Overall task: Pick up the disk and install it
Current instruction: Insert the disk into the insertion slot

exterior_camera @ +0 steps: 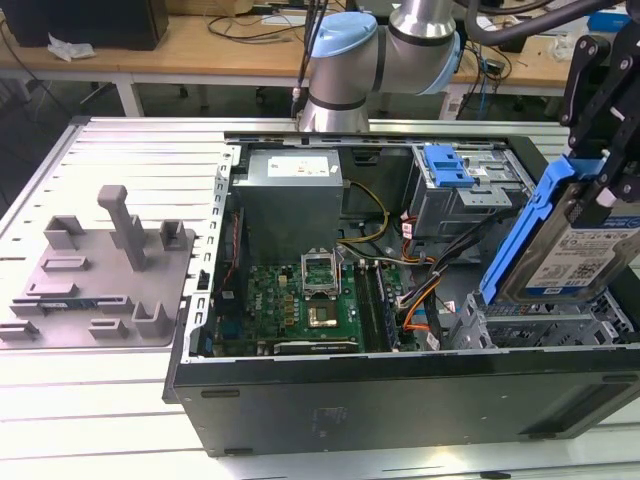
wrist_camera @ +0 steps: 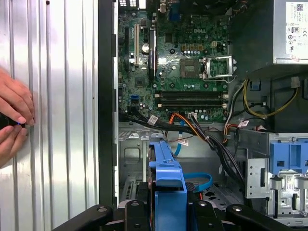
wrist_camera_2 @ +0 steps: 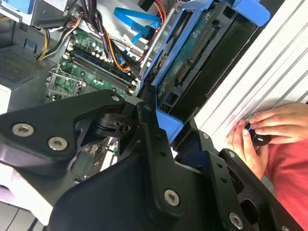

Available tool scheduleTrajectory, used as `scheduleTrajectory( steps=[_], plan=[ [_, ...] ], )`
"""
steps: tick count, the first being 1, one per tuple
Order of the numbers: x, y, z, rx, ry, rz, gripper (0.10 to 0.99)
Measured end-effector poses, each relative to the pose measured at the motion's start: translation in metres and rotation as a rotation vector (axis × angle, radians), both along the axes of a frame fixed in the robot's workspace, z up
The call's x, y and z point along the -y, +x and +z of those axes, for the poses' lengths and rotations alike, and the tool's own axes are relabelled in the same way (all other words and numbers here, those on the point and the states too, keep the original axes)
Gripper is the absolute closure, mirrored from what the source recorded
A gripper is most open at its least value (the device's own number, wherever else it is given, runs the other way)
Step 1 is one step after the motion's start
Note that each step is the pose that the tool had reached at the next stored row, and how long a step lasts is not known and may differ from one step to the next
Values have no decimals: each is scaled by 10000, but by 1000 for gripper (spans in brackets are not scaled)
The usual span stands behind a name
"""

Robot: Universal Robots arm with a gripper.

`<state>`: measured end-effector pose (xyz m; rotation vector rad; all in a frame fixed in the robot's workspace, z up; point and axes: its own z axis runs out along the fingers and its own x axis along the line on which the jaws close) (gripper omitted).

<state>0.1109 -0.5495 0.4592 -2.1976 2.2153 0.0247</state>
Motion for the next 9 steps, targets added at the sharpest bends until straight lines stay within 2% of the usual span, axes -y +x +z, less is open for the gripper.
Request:
scheduleTrajectory(
  steps=[9],
  plan=[
    [0, 0, -57, 0, -1, 2, 718]
  ],
)
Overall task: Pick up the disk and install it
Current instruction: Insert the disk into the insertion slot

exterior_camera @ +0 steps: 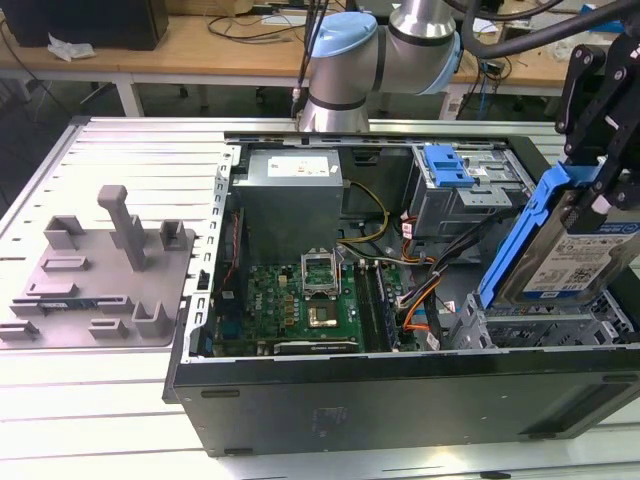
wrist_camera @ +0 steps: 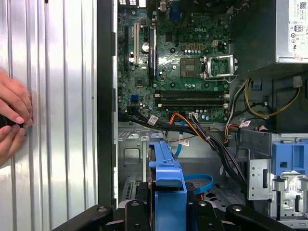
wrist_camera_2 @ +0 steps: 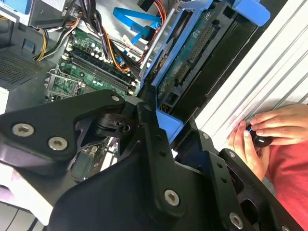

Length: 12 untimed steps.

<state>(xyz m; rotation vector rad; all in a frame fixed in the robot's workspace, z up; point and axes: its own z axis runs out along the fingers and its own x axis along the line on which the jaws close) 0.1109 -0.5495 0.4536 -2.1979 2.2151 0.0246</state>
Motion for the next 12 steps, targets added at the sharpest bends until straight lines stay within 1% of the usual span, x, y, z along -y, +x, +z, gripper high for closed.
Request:
scheduleTrajectory(
  steps=[7, 12],
  plan=[
    [0, 0, -37, 0, 0, 5, 718],
    [0, 0, -79, 0, 0, 20, 718]
  ],
)
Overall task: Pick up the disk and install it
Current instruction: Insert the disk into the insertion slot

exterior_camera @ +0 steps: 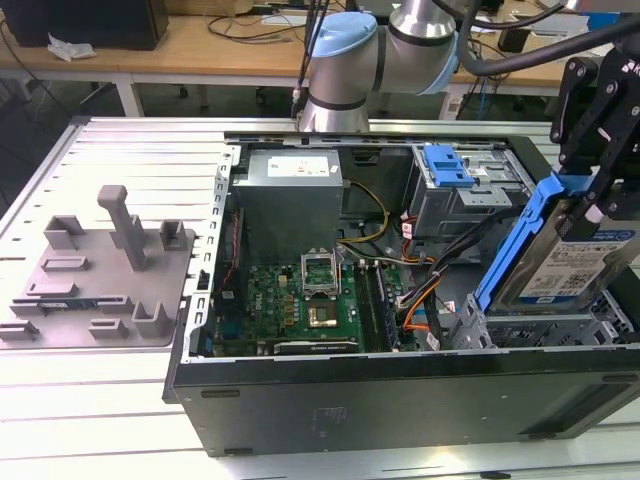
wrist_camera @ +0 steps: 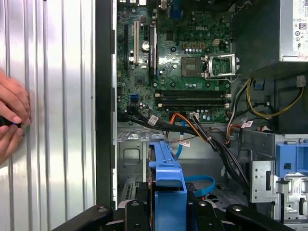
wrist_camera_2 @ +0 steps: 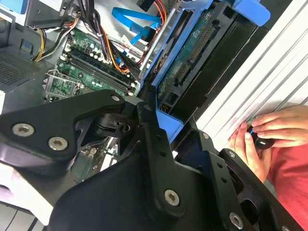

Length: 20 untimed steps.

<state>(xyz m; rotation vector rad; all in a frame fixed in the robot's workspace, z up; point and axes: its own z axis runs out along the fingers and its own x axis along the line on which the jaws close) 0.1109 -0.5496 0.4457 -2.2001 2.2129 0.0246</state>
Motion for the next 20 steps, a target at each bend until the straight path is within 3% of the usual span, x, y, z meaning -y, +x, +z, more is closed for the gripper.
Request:
scheduleTrajectory(
  steps=[20],
  plan=[
    [0, 0, -175, 0, 0, 41, 718]
  ],
)
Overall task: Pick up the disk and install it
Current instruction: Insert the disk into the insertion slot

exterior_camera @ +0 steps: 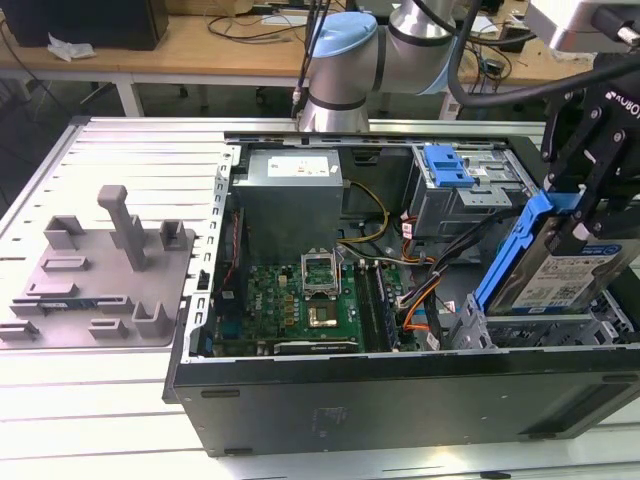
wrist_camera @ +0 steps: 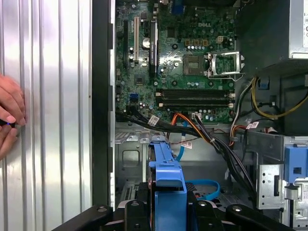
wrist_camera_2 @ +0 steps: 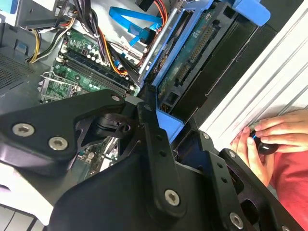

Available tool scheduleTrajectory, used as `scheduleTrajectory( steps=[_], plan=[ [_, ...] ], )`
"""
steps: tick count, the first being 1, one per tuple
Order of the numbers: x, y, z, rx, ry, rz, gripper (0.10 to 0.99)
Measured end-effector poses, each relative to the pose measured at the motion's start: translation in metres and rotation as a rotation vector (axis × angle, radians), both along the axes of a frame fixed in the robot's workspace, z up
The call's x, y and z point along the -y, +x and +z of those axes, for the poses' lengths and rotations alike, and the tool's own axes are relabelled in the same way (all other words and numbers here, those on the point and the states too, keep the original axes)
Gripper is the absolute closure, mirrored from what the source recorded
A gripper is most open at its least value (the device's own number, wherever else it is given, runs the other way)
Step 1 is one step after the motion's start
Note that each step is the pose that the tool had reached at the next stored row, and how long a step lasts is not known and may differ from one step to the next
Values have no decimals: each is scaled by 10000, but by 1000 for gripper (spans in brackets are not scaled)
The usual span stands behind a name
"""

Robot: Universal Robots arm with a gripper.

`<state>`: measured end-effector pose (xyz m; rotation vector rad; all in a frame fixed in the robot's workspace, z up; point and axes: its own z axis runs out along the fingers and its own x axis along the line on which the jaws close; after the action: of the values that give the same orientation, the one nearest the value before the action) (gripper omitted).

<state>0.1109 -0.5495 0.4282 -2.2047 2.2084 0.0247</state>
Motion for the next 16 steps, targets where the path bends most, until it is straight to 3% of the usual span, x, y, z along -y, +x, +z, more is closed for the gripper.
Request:
scheduleTrajectory(
  steps=[16],
  plan=[
    [0, 0, -122, 0, 1, 16, 718]
  ],
)
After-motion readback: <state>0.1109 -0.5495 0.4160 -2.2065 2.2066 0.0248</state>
